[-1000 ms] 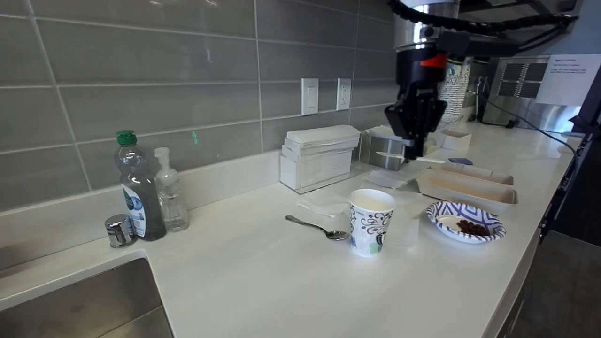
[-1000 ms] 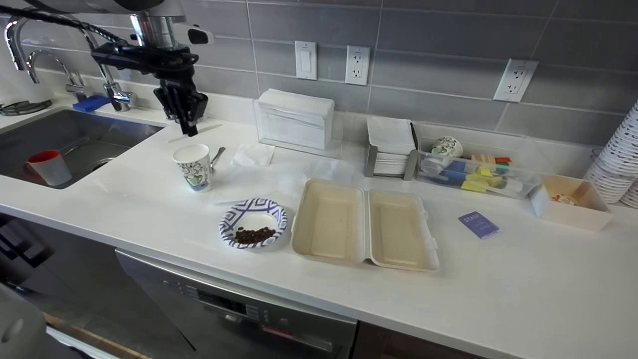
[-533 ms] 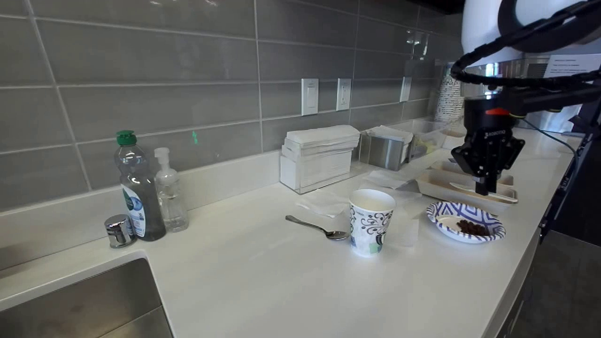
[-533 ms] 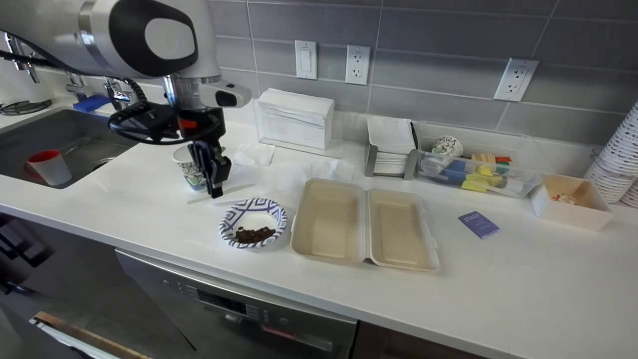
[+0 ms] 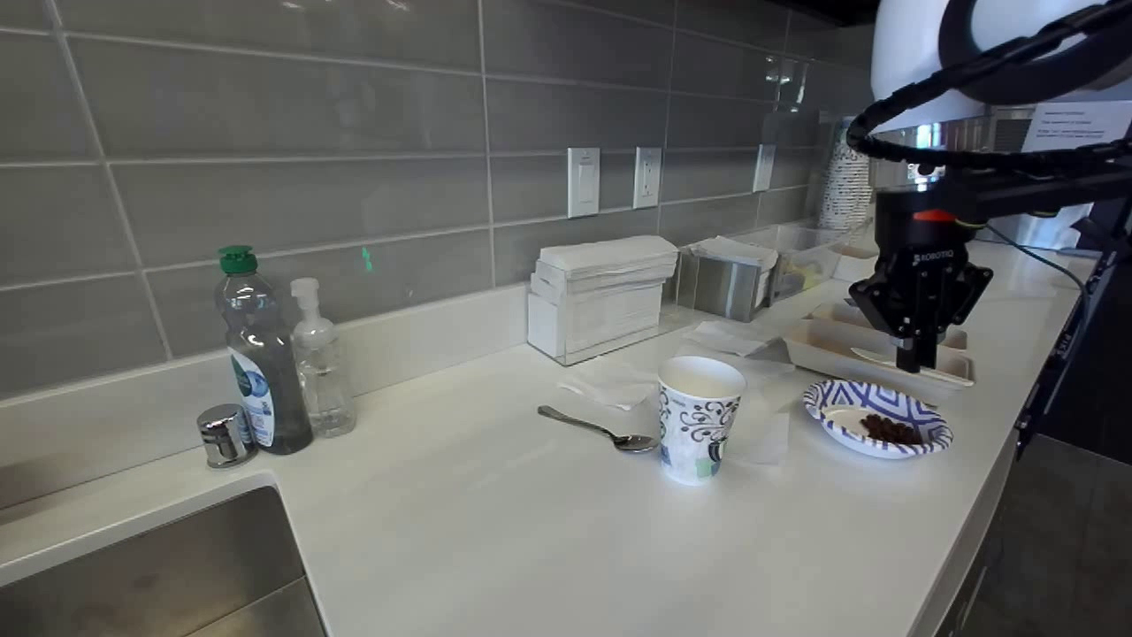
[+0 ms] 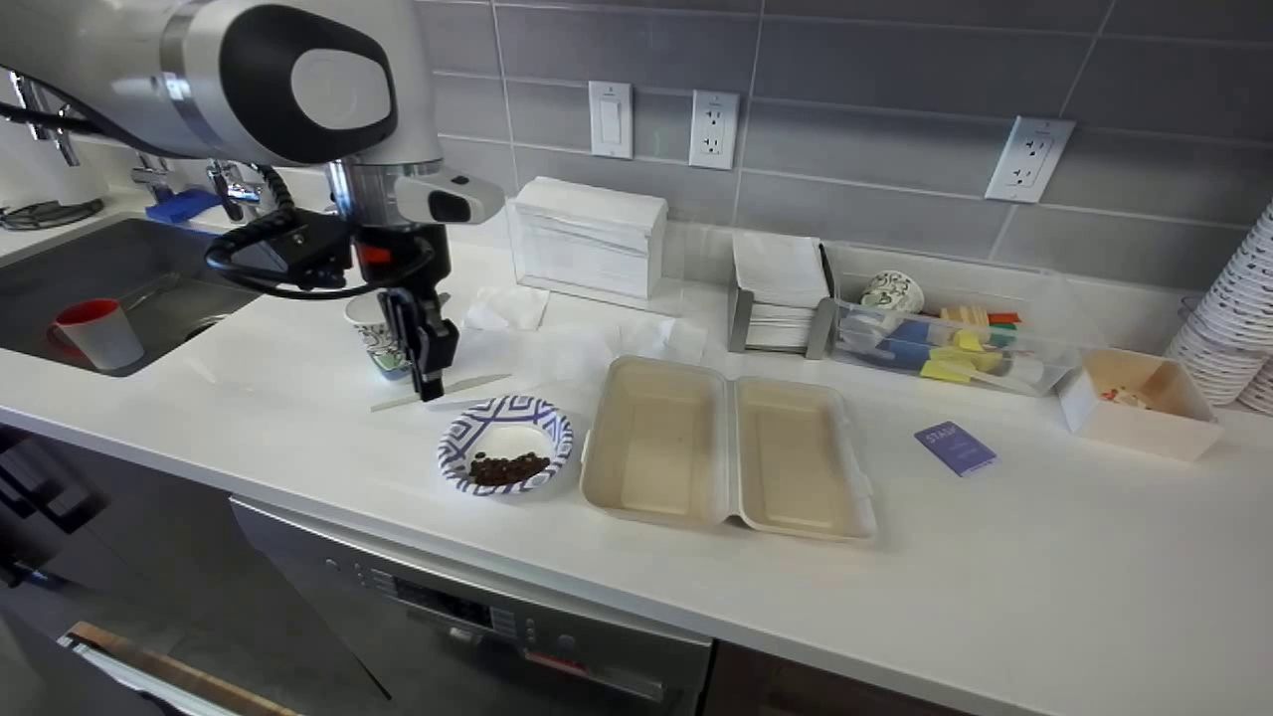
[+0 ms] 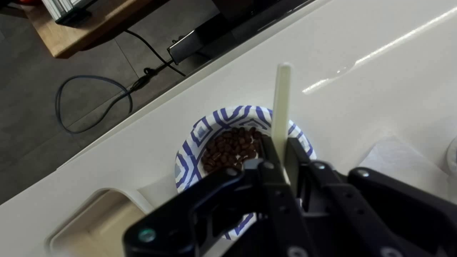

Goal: Put the knife into the bowl

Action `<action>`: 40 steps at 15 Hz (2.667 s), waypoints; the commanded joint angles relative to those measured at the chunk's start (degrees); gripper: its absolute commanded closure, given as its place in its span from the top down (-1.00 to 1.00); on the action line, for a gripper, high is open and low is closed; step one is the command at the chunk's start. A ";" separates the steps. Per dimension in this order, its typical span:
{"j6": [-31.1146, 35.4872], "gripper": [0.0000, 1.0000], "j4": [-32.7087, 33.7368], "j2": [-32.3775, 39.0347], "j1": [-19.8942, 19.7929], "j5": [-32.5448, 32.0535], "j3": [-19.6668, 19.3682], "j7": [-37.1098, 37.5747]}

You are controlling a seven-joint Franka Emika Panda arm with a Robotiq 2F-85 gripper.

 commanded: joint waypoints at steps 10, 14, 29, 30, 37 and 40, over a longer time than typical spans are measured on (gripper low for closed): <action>3.68 -0.94 -1.31 6.91 -1.11 3.40 -0.05 14.34; 9.02 -0.94 -2.67 7.96 -1.79 2.81 -1.29 13.22; 16.00 0.03 -3.42 9.98 -0.92 7.02 -2.91 6.64; 14.97 0.20 -3.16 8.57 -0.91 7.55 -2.90 5.65; -0.41 1.00 2.49 -3.08 -0.27 4.93 -1.98 -5.52; -6.40 1.00 5.41 -7.65 1.27 4.27 -1.60 -12.69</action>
